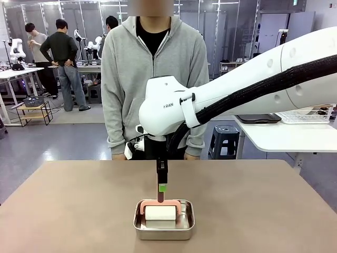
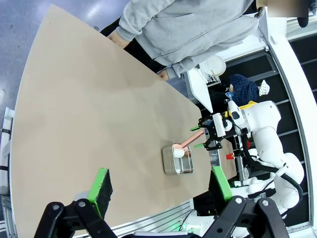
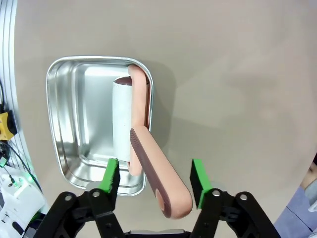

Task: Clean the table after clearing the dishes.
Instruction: Place the Lint Roller back on top of the Airtight Container.

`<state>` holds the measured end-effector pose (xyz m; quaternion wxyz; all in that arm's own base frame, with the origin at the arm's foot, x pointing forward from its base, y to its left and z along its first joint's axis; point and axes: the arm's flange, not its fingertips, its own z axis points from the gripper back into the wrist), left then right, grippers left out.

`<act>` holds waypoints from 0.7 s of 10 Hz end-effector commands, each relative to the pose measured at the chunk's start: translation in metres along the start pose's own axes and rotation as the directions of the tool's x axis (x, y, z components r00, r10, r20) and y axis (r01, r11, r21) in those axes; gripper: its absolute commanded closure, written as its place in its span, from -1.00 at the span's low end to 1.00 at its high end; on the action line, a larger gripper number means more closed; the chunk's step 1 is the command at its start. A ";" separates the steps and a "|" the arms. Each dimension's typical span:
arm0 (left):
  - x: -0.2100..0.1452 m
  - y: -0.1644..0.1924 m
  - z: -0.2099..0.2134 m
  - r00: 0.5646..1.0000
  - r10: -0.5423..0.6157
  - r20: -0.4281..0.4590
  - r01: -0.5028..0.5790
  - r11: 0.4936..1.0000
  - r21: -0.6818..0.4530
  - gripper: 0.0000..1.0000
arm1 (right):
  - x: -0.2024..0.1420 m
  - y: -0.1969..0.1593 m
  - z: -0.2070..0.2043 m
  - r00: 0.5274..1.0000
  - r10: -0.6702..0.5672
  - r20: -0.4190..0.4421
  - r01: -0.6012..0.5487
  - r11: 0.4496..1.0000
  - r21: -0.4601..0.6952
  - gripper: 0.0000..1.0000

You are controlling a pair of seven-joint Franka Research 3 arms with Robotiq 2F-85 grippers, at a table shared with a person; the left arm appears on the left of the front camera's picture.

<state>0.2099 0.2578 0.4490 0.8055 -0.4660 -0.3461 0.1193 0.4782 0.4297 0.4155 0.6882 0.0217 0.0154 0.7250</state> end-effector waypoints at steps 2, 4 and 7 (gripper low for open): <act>0.003 -0.004 0.003 1.000 0.008 -0.001 -0.008 1.000 -0.014 -1.00 | -0.001 0.008 0.007 1.000 -0.027 0.000 0.027 0.999 -0.035 -1.00; 0.003 -0.004 0.003 1.000 0.008 -0.001 -0.008 1.000 -0.014 -1.00 | -0.003 0.007 0.013 1.000 -0.028 0.009 0.029 0.997 -0.072 -1.00; 0.003 -0.004 0.003 1.000 0.008 -0.001 -0.008 1.000 -0.014 -1.00 | -0.001 -0.001 0.015 1.000 -0.006 0.017 0.006 0.999 -0.038 -1.00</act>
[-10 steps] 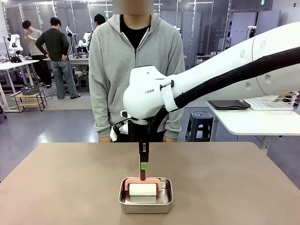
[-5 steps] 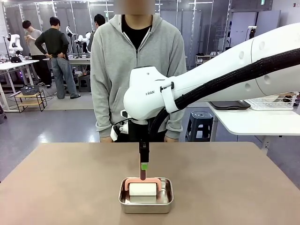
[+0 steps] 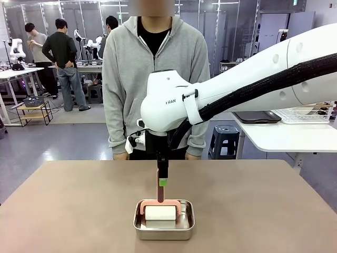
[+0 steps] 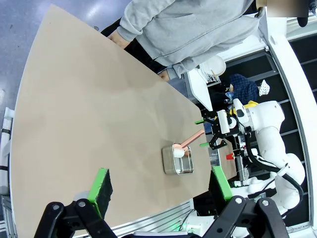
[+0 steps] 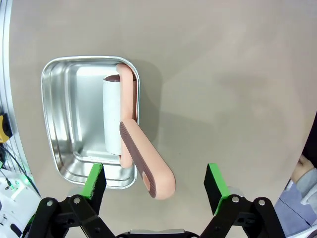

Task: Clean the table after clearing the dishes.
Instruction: Place the Lint Roller back on top of the Airtight Container.

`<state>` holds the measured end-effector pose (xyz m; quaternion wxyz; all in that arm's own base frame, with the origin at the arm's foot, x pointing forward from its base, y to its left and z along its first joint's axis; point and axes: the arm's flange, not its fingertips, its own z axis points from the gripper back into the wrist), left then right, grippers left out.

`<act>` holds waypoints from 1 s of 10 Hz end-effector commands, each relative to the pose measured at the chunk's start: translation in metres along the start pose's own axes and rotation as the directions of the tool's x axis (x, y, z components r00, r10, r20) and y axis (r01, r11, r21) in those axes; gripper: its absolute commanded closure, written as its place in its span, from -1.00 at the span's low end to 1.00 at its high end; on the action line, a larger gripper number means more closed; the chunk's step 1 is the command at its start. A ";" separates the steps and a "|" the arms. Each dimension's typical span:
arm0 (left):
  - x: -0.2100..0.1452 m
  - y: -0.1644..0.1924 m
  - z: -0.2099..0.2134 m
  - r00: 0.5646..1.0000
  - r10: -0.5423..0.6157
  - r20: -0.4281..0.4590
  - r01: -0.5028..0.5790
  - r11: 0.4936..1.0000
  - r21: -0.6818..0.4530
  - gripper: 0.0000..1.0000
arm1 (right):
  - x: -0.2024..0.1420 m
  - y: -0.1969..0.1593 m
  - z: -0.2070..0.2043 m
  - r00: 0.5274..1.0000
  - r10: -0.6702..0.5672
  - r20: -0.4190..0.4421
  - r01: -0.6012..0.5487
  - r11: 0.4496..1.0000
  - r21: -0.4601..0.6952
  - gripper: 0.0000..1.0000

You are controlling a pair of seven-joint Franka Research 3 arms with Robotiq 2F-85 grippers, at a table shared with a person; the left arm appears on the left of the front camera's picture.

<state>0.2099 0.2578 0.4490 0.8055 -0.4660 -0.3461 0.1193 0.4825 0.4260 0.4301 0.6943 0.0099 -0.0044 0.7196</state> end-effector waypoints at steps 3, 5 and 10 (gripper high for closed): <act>0.003 -0.004 0.003 1.000 0.008 -0.001 -0.008 1.000 -0.014 -1.00 | 0.003 0.003 0.000 1.000 0.010 0.007 -0.010 1.000 0.007 -1.00; 0.003 -0.004 0.003 1.000 0.008 -0.001 -0.008 1.000 -0.014 -1.00 | 0.003 0.003 0.000 1.000 0.010 0.007 -0.010 1.000 0.007 -1.00; 0.003 -0.004 0.003 1.000 0.008 -0.001 -0.008 1.000 -0.014 -1.00 | 0.003 0.003 0.000 1.000 0.010 0.007 -0.010 1.000 0.007 -1.00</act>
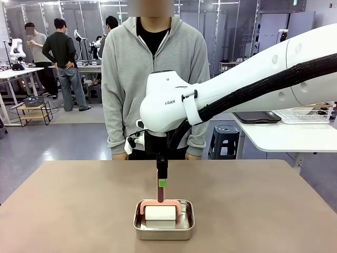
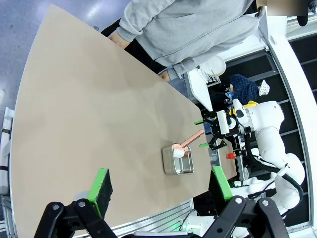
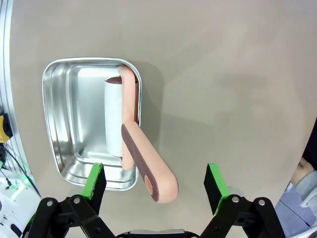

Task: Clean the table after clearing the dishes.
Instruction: Place the Lint Roller back on top of the Airtight Container.

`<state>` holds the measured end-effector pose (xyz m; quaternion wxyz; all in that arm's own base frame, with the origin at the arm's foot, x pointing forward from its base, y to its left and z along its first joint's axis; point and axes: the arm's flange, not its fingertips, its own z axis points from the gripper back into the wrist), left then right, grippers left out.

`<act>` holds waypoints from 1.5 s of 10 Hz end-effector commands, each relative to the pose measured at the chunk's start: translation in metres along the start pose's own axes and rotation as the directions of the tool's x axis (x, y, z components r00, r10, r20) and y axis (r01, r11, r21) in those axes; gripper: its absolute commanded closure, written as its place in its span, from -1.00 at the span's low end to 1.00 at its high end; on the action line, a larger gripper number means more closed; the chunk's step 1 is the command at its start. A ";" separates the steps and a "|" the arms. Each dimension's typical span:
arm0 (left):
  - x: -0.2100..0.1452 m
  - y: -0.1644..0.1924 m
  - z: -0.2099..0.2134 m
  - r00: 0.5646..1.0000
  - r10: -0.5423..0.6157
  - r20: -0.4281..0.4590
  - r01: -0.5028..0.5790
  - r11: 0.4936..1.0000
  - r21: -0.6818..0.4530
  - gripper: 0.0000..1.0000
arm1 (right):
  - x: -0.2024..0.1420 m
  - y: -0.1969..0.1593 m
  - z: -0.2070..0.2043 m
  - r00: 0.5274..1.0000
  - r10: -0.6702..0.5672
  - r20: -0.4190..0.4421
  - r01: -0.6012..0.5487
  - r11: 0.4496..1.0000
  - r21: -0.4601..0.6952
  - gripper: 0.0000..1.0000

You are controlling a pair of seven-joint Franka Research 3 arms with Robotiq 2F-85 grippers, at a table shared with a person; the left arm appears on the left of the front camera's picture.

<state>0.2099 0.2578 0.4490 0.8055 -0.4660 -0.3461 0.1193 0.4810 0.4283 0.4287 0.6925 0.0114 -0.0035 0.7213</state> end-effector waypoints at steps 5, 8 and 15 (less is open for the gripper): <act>0.003 -0.004 0.003 1.000 0.008 -0.001 -0.008 1.000 -0.014 -1.00 | -0.023 -0.032 0.048 0.968 -0.163 0.193 0.164 0.986 0.009 -1.00; 0.003 -0.004 0.003 1.000 0.008 -0.001 -0.008 1.000 -0.014 -1.00 | -0.083 -0.042 0.083 0.846 -0.372 0.382 0.358 0.927 0.108 -1.00; 0.003 -0.004 0.003 1.000 0.008 -0.001 -0.008 1.000 -0.014 -1.00 | -0.353 -0.015 0.017 0.181 -0.943 0.280 0.243 0.318 0.916 -1.00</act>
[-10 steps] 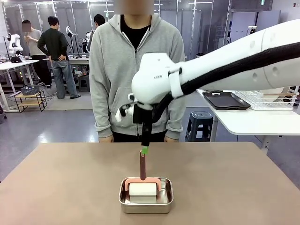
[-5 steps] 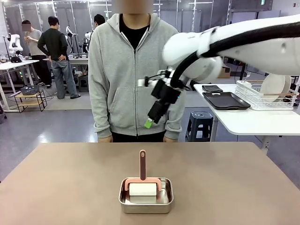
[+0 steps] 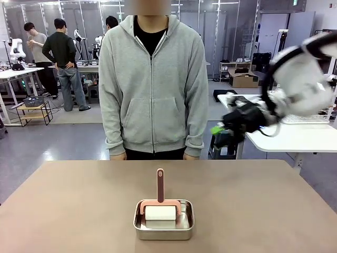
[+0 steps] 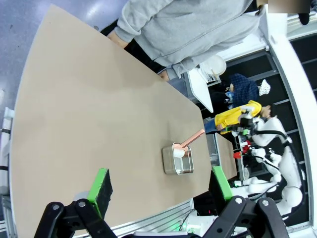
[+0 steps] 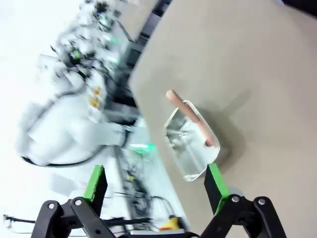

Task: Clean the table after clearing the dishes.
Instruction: Place the Lint Roller back on top of the Airtight Container.

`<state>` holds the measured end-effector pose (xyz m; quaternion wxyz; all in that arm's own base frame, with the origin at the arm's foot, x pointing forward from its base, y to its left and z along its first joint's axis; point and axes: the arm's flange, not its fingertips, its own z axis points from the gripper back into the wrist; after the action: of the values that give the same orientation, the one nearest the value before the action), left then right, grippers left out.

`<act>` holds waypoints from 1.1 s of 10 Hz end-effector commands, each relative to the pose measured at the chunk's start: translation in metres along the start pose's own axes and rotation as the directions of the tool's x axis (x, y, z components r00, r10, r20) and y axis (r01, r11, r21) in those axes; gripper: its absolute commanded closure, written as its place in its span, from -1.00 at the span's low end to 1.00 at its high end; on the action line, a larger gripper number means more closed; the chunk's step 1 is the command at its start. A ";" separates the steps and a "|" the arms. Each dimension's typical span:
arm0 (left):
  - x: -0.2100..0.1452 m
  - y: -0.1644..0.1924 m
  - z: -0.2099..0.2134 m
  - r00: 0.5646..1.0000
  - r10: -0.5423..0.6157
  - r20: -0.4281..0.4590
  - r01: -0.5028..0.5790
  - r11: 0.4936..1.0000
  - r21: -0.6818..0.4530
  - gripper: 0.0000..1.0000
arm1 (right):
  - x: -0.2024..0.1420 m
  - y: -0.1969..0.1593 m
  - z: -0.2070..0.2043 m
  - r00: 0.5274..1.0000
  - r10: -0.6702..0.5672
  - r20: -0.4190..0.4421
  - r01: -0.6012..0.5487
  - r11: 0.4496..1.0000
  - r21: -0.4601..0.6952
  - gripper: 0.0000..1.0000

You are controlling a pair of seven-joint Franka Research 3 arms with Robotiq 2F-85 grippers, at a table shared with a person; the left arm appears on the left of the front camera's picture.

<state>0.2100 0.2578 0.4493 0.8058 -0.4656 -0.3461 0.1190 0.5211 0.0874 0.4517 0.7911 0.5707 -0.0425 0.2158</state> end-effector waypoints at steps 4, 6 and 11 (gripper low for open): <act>0.002 -0.003 0.003 1.000 0.009 -0.001 -0.009 1.000 -0.014 -1.00 | -0.133 -0.083 0.121 0.929 -0.251 0.273 0.235 0.968 0.091 -1.00; 0.002 -0.003 0.003 1.000 0.009 -0.001 -0.009 1.000 -0.014 -1.00 | -0.214 -0.090 0.172 0.867 -0.280 0.412 0.245 0.960 0.135 -1.00; 0.002 -0.003 0.003 1.000 0.009 -0.001 -0.009 1.000 -0.014 -1.00 | -0.308 -0.073 0.229 0.713 -0.326 0.621 0.296 0.943 0.154 -1.00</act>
<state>0.2101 0.2578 0.4494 0.8058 -0.4656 -0.3461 0.1189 0.3121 -0.2461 0.3657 0.7318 0.6369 -0.2090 -0.1232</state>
